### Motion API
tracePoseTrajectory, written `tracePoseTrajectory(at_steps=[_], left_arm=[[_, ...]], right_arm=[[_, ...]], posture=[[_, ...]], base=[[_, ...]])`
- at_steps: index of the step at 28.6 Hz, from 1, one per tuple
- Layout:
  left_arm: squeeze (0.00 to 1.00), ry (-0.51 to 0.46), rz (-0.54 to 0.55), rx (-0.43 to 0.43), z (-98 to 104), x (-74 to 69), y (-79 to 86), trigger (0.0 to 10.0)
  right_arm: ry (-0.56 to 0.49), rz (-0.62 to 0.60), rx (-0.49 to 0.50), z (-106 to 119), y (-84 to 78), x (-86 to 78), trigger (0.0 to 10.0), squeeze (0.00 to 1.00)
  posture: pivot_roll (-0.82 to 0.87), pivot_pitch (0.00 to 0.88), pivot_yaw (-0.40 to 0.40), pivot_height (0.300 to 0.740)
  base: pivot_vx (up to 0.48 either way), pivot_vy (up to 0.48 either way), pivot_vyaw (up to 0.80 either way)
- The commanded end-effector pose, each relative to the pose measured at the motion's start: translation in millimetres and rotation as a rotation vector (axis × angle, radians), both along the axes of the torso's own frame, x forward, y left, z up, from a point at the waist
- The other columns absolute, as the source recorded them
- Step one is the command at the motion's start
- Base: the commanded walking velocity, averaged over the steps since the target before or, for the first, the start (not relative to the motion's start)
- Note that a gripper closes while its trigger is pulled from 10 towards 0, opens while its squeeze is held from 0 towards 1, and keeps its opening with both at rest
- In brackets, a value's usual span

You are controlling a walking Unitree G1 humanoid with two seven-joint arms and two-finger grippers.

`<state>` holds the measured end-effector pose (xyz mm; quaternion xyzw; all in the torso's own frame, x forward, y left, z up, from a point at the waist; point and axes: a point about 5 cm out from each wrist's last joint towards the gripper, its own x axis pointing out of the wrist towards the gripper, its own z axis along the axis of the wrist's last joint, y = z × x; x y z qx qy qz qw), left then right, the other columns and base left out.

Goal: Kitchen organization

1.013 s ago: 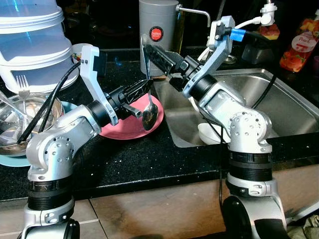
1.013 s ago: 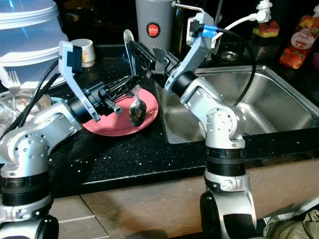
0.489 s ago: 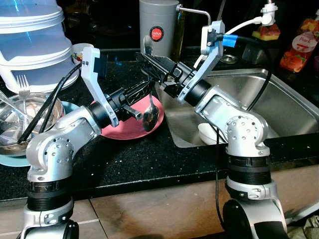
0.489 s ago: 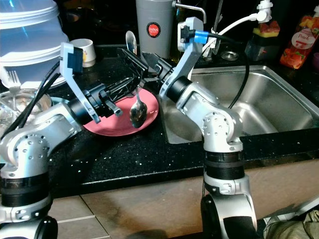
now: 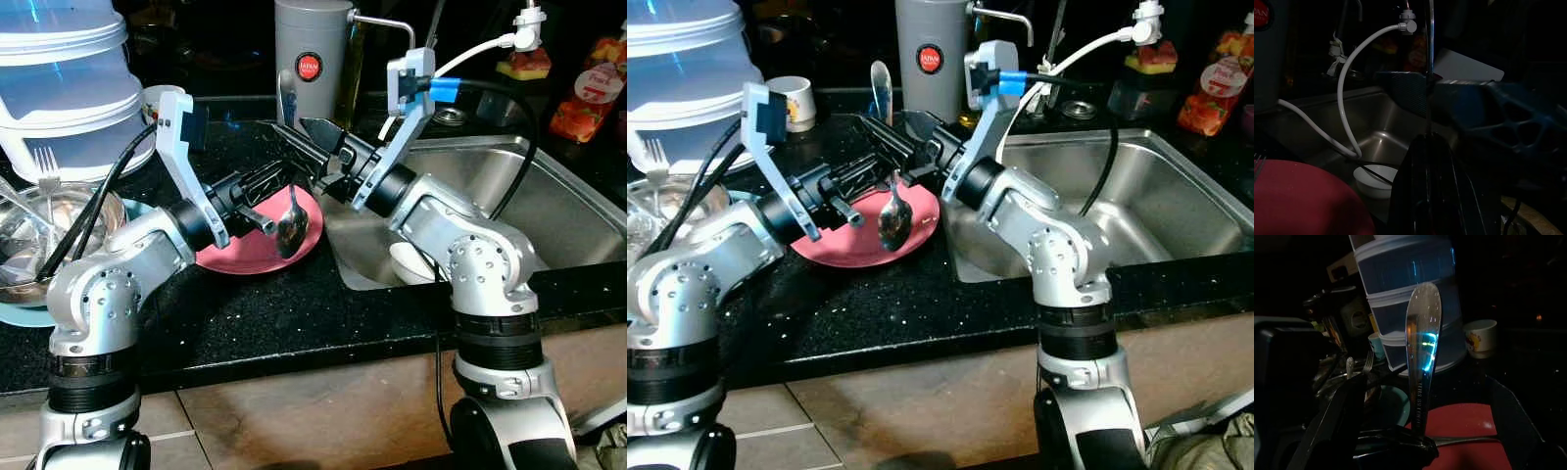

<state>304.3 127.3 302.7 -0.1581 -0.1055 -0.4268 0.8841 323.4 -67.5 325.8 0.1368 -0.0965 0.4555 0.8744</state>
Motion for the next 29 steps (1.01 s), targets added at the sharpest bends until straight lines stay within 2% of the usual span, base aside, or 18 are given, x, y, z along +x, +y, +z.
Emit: tracePoseTrajectory(at_steps=[1, 8, 9, 10, 11, 12, 29], left_arm=[[0.00, -0.015, -0.023, 0.005, 3, -2.3, -1.6, 0.0], [0.00, -0.015, -0.028, 0.015, 1, -2.8, -3.1, 0.0], [0.00, -0.015, -0.027, 0.016, 1, -2.7, -3.1, 0.0], [0.00, -0.015, -0.027, 0.016, 1, -2.8, -3.1, 0.0], [0.00, -0.015, -0.027, 0.016, 1, -2.8, -3.1, 0.0], [0.00, -0.015, -0.027, 0.016, 1, -2.8, -3.1, 0.0], [0.00, -0.013, -0.026, 0.027, -1, -2.1, -3.0, 0.0]], right_arm=[[-0.004, -0.022, -0.014, -2, -1.6, 1.1, 10.0, 0.00], [0.014, -0.080, 0.023, 0, -6.2, 7.3, 10.0, 0.00], [0.014, -0.084, 0.027, 0, -6.7, 7.8, 9.8, 0.00], [0.017, -0.092, 0.036, 1, -7.7, 8.8, 5.9, 0.00], [0.017, -0.092, 0.036, 1, -7.7, 8.8, 5.9, 0.00], [0.021, -0.101, 0.048, 1, -8.8, 9.9, 0.0, 0.00], [0.030, -0.142, 0.097, 5, -15.2, 14.2, 0.0, 0.00]], posture=[[0.05, 0.077, -0.025, 0.740], [0.05, 0.078, -0.024, 0.740], [0.05, 0.078, -0.024, 0.740], [0.05, 0.078, -0.024, 0.740], [0.05, 0.078, -0.024, 0.740], [0.05, 0.078, -0.024, 0.740], [0.05, 0.076, -0.022, 0.740]], base=[[0.000, 0.000, 0.00], [0.000, 0.000, 0.00], [0.000, 0.000, 0.00], [0.000, 0.000, 0.00], [0.000, 0.000, 0.00], [0.000, 0.000, 0.00], [0.000, 0.000, 0.00]])
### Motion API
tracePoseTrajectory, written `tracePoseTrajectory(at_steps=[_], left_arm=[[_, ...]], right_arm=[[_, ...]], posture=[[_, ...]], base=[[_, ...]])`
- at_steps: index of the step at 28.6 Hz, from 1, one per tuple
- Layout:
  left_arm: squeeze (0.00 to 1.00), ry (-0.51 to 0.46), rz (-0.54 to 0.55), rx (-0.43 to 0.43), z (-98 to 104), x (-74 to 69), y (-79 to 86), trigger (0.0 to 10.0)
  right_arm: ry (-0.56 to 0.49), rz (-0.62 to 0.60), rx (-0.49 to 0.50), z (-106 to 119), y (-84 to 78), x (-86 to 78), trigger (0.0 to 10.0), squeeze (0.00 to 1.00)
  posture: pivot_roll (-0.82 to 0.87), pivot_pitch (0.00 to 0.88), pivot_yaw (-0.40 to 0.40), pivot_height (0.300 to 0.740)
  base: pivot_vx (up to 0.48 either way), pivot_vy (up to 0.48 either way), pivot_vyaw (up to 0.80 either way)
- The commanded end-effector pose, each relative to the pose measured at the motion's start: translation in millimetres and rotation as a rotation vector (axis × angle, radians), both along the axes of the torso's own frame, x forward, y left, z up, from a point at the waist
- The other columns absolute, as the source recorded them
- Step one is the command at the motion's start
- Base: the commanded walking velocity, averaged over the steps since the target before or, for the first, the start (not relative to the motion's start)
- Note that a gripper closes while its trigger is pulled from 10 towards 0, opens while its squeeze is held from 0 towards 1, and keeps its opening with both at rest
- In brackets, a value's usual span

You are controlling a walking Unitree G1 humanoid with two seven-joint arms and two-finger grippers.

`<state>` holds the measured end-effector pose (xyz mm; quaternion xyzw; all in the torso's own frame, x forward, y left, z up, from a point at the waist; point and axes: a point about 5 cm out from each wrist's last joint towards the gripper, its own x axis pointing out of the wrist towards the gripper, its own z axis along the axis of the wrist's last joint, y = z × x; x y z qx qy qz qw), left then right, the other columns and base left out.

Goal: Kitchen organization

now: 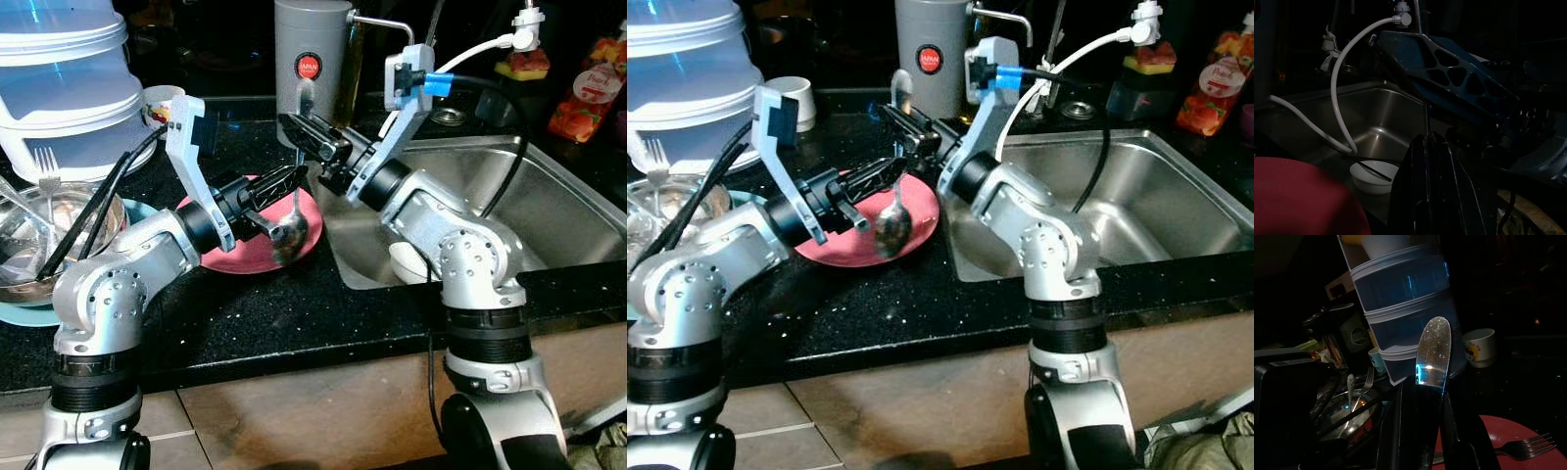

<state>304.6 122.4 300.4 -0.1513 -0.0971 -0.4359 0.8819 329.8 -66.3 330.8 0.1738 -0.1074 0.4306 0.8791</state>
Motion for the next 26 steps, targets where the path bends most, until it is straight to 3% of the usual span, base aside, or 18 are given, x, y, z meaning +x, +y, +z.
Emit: tracePoseTrajectory(at_steps=[1, 6, 7, 8, 9, 10, 11, 15, 16, 17, 18, 24, 26], left_arm=[[0.00, -0.019, -0.007, 0.006, 2, -2.4, 1.9, 0.0], [0.00, -0.021, -0.005, 0.010, 1, -2.0, 2.4, 0.0], [0.05, -0.022, -0.003, 0.012, 1, -1.8, 2.6, 0.0], [1.00, -0.015, 0.006, 0.005, 2, -0.7, 3.4, 2.9], [1.00, -0.015, 0.006, 0.005, 2, -0.7, 3.4, 2.9], [1.00, -0.010, 0.011, 0.002, 2, 0.0, 3.9, 4.0], [1.00, -0.012, 0.030, 0.007, 2, 1.3, 4.8, 10.0], [1.00, -0.021, 0.054, 0.035, 2, 1.9, 5.2, 10.0], [0.58, -0.022, 0.057, 0.040, 1, 1.9, 5.2, 10.0], [0.58, -0.022, 0.057, 0.040, 1, 1.9, 5.2, 10.0], [0.00, -0.024, 0.056, 0.044, 1, 1.4, 5.2, 10.0], [0.00, -0.012, 0.112, 0.069, -3, 3.7, 13.0, 10.0], [0.00, -0.024, 0.134, 0.117, -6, 5.9, 12.0, 10.0]], right_arm=[[0.011, -0.098, 0.018, 0, -16.5, 7.7, 0.0, 0.00], [0.011, -0.100, 0.026, 1, -17.1, 8.2, 0.0, 0.00], [0.010, -0.100, 0.029, 1, -17.1, 8.2, 0.0, 0.00], [0.009, -0.100, 0.032, 2, -17.2, 8.1, 0.0, 0.00], [0.009, -0.100, 0.032, 2, -17.2, 8.1, 0.0, 0.00], [0.008, -0.100, 0.034, 2, -17.4, 8.1, 0.0, 0.00], [0.006, -0.105, 0.036, 3, -18.2, 8.3, 0.0, 0.00], [0.002, -0.112, 0.036, 4, -19.7, 8.8, 0.0, 0.00], [-0.001, -0.116, 0.034, 5, -20.7, 9.3, 0.0, 0.00], [-0.001, -0.116, 0.034, 5, -20.7, 9.3, 0.0, 0.00], [-0.006, -0.126, 0.032, 5, -23.3, 10.5, 0.0, 0.00], [-0.072, -0.261, -0.031, 10, -43.6, 21.7, 0.0, 0.00], [-0.120, -0.416, -0.112, -2, -52.7, 35.3, 0.0, 0.00]], posture=[[0.05, 0.076, -0.022, 0.740], [0.05, 0.068, -0.023, 0.740], [0.05, 0.060, -0.024, 0.740], [0.05, 0.059, -0.023, 0.740], [0.05, 0.059, -0.023, 0.740], [0.05, 0.059, -0.023, 0.740], [0.05, 0.056, -0.025, 0.740], [0.05, 0.054, -0.025, 0.740], [0.05, 0.054, -0.025, 0.740], [0.05, 0.054, -0.025, 0.740], [0.05, 0.051, -0.025, 0.740], [0.05, 0.054, -0.025, 0.740], [0.05, 0.061, -0.020, 0.740]], base=[[0.000, 0.000, 0.00], [0.000, 0.000, 0.00], [0.000, 0.000, 0.00], [0.000, 0.000, 0.00], [0.000, 0.000, 0.00], [0.000, 0.000, 0.00], [0.000, 0.000, 0.00], [0.000, 0.000, 0.00], [0.000, 0.000, 0.00], [0.000, 0.000, 0.00], [0.000, 0.000, 0.00], [0.000, 0.000, 0.00], [0.000, 0.000, 0.00]])
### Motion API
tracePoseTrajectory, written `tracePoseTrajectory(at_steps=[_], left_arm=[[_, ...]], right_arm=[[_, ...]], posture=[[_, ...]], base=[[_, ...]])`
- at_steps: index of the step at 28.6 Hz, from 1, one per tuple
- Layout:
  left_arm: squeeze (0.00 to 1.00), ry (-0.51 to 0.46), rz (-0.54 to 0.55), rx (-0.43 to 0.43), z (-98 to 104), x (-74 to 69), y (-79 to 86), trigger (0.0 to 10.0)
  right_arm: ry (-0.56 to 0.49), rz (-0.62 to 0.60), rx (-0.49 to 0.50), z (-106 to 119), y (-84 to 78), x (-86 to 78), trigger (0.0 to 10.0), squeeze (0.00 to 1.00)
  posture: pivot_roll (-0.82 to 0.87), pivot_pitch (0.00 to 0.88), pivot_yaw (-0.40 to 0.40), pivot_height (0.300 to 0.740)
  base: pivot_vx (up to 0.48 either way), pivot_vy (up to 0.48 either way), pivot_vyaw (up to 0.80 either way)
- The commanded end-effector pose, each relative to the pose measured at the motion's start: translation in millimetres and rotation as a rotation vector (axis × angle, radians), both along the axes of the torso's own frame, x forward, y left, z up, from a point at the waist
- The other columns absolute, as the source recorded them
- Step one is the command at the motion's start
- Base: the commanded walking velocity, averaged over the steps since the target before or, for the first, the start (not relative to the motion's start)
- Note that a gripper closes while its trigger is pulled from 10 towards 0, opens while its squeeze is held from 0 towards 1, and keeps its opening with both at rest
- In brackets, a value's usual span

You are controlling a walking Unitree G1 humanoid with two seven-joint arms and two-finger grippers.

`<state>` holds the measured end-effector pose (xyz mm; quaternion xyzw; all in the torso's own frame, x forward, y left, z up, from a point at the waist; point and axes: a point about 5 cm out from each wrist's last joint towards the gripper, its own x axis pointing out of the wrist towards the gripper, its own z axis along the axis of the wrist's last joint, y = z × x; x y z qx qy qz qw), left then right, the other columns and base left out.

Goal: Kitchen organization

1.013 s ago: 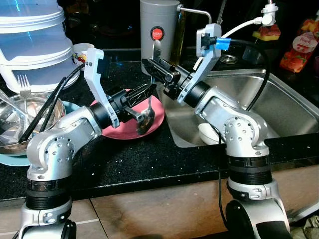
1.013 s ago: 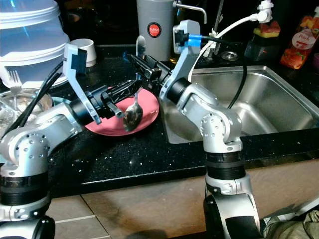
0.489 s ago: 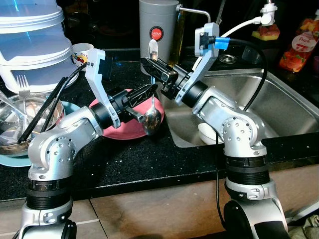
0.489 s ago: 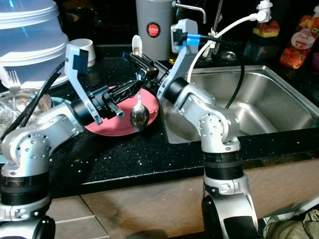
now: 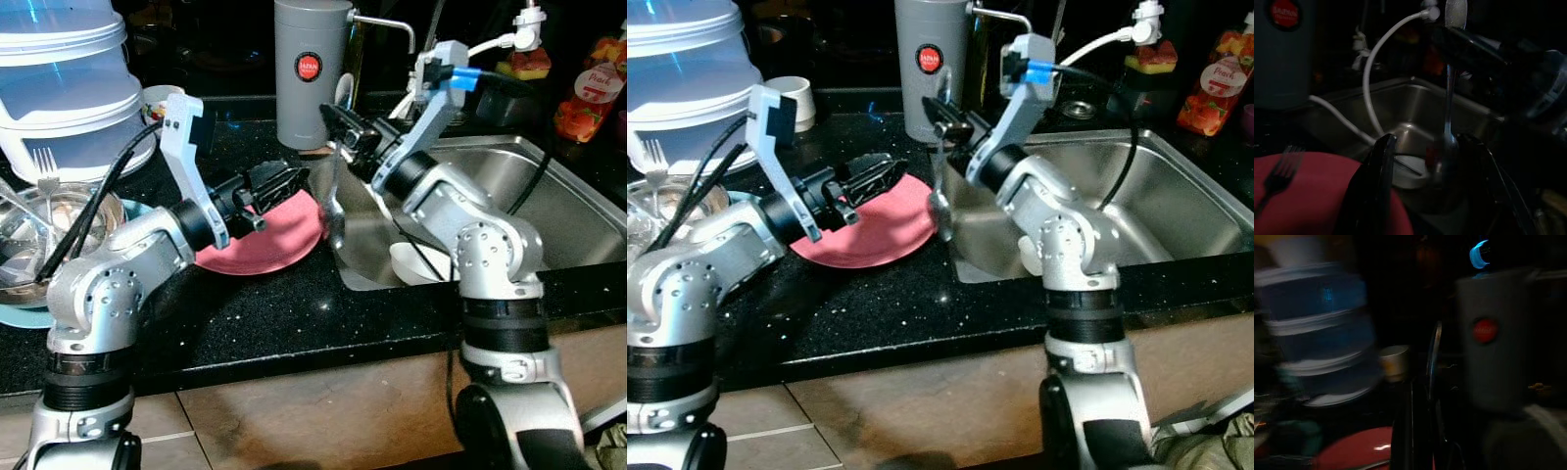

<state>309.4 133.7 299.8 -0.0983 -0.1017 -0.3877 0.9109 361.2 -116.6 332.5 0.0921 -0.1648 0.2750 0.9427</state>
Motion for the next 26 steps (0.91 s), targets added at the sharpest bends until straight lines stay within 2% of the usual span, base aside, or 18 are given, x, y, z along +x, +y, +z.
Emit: tracePoseTrajectory(at_steps=[1, 2, 5, 6, 8, 9, 10, 11, 12, 16, 19, 26], left_arm=[[0.00, -0.004, 0.010, 0.062, -7, 1.5, -3.2, 10.0], [0.00, -0.020, 0.002, 0.094, -9, 1.8, -8.0, 10.0], [0.00, -0.045, -0.010, 0.135, -10, 2.8, -15.6, 10.0], [0.00, -0.091, -0.017, 0.218, -14, 7.3, -28.3, 10.0], [0.00, -0.091, -0.017, 0.218, -14, 7.3, -28.3, 10.0], [0.00, -0.125, -0.028, 0.284, -18, 10.6, -38.1, 10.0], [0.00, -0.125, -0.028, 0.284, -18, 10.6, -38.1, 10.0], [0.00, -0.158, -0.046, 0.346, -22, 14.1, -48.1, 10.0], [0.00, -0.174, -0.064, 0.387, -27, 19.0, -57.3, 10.0], [0.00, -0.176, -0.088, 0.437, -32, 26.4, -66.6, 10.0], [0.00, -0.171, -0.081, 0.534, -45, 36.8, -68.5, 10.0], [0.00, -0.167, -0.088, 0.587, -57, 42.7, -67.4, 10.0]], right_arm=[[-0.030, -0.112, -0.078, -12, -4.5, 10.4, 0.0, 0.00], [-0.034, -0.149, -0.111, -20, -4.8, 15.2, 0.0, 0.00], [-0.029, -0.170, -0.119, -27, -4.4, 19.4, 0.0, 0.00], [-0.012, -0.201, -0.125, -38, -3.4, 25.9, 2.7, 0.00], [-0.012, -0.201, -0.125, -38, -3.4, 25.9, 2.7, 0.00], [0.005, -0.224, -0.130, -47, -2.6, 30.5, 4.2, 0.00], [0.005, -0.224, -0.130, -47, -2.6, 30.5, 4.2, 0.00], [0.024, -0.248, -0.136, -56, -1.8, 34.3, 9.0, 0.00], [0.051, -0.283, -0.144, -66, -2.6, 38.0, 10.0, 0.00], [0.087, -0.329, -0.154, -79, -5.2, 42.0, 10.0, 0.00], [0.134, -0.408, -0.186, -101, -15.4, 45.7, 10.0, 0.00], [0.216, -0.473, -0.253, -132, -29.3, 44.3, 10.0, 0.00]], posture=[[0.05, 0.061, -0.020, 0.740], [0.05, 0.061, -0.020, 0.740], [0.05, 0.064, -0.021, 0.740], [0.05, 0.068, -0.024, 0.740], [0.05, 0.068, -0.024, 0.740], [0.05, 0.068, -0.024, 0.740], [0.05, 0.068, -0.024, 0.740], [0.05, 0.078, -0.015, 0.740], [0.05, 0.080, -0.013, 0.740], [0.05, 0.086, -0.008, 0.740], [0.04, 0.098, 0.008, 0.740], [0.05, 0.108, 0.012, 0.740]], base=[[0.000, 0.000, 0.00], [0.000, 0.000, 0.00], [0.000, 0.000, 0.00], [0.000, 0.000, 0.00], [0.000, 0.000, 0.00], [0.000, 0.000, 0.00], [0.000, 0.000, 0.00], [0.000, 0.000, 0.00], [0.000, 0.000, 0.00], [0.000, 0.000, 0.00], [0.000, 0.000, 0.00], [0.000, 0.000, 0.00]])
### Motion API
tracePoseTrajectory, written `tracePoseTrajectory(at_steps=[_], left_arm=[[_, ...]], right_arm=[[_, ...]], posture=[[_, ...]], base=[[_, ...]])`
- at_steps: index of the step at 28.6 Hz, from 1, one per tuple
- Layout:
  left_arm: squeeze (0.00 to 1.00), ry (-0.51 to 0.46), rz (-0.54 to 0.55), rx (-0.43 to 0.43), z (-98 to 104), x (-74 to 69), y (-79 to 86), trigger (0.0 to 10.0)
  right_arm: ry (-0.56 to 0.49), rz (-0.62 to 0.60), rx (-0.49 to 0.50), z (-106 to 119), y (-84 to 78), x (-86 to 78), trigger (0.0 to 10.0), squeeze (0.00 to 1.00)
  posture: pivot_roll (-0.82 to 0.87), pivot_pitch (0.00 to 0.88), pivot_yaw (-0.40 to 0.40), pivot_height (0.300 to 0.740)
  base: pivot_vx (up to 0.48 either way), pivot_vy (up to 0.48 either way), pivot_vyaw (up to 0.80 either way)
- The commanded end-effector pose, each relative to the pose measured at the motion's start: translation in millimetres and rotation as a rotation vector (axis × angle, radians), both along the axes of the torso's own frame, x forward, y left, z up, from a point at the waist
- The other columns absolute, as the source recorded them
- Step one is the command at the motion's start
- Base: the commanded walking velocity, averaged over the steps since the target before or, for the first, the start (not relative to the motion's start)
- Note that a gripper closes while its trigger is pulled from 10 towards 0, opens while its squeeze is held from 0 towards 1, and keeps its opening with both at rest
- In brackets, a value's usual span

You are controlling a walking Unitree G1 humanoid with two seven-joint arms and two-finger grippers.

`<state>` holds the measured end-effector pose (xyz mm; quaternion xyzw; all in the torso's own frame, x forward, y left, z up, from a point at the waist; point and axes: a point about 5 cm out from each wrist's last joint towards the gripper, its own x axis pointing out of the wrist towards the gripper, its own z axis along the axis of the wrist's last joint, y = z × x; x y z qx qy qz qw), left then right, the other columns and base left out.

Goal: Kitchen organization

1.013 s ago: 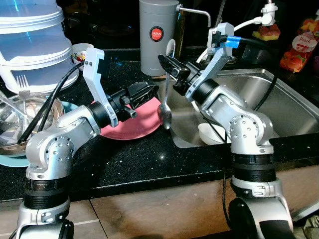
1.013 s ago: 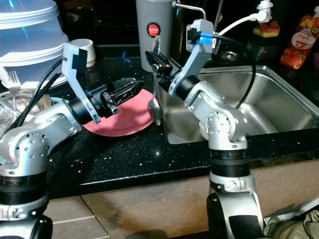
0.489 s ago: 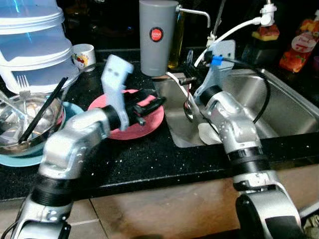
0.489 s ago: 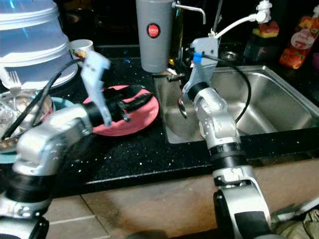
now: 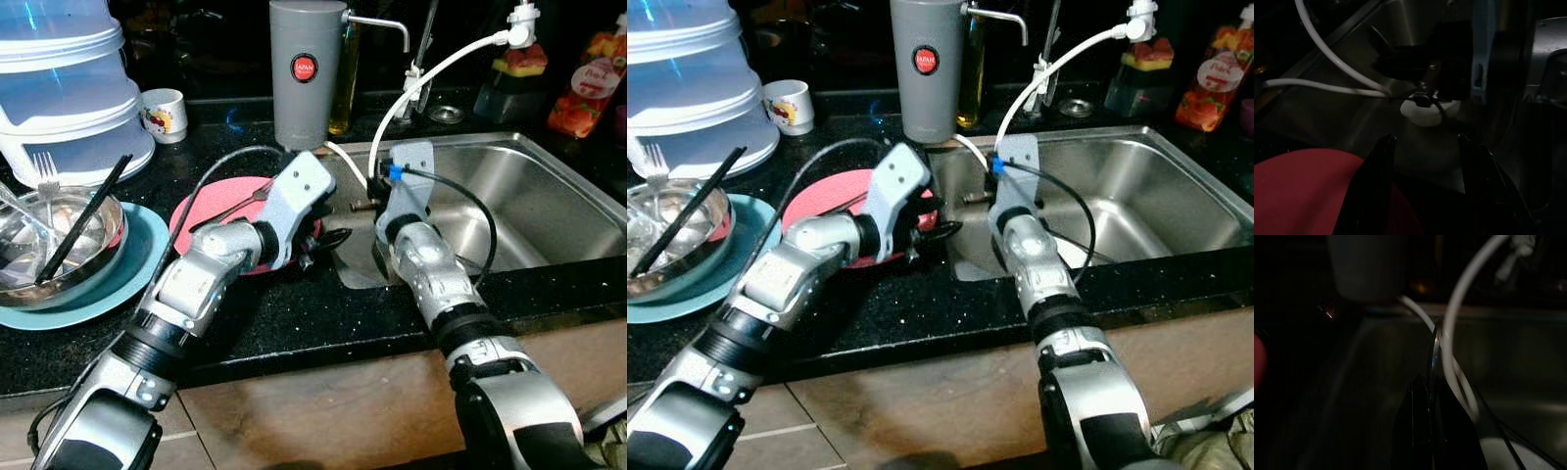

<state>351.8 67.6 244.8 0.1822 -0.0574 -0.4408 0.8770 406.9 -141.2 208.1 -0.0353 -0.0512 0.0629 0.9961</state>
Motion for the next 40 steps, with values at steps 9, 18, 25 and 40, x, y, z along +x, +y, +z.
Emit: tracePoseTrajectory(at_steps=[9, 18, 25, 40], left_arm=[[0.00, 0.002, -0.024, 0.030, -10, 5.2, 0.6, 10.0], [0.00, -0.017, -0.044, 0.002, -6, 7.3, 0.3, 10.0], [0.00, -0.127, 0.180, -0.064, 42, 17.5, 36.6, 10.0], [1.00, 0.039, 0.442, -0.069, 30, 30.1, 130.7, 10.0]], right_arm=[[0.031, -0.052, -0.014, -17, -10.5, -1.4, 10.0, 0.00], [0.050, -0.055, -0.009, -18, -9.5, 0.6, 10.0, 1.00], [-0.010, -0.054, 0.009, 1, -8.0, 4.8, 10.0, 0.00], [-0.106, 0.251, 0.174, 58, 36.1, 0.1, 10.0, 0.00]], posture=[[0.04, 0.105, 0.018, 0.740], [0.05, 0.101, 0.011, 0.740], [0.06, 0.097, -0.002, 0.740], [0.07, 0.089, -0.020, 0.740]], base=[[0.000, 0.000, 0.00], [0.000, 0.000, 0.00], [0.000, 0.000, 0.00], [0.000, 0.000, 0.00]])
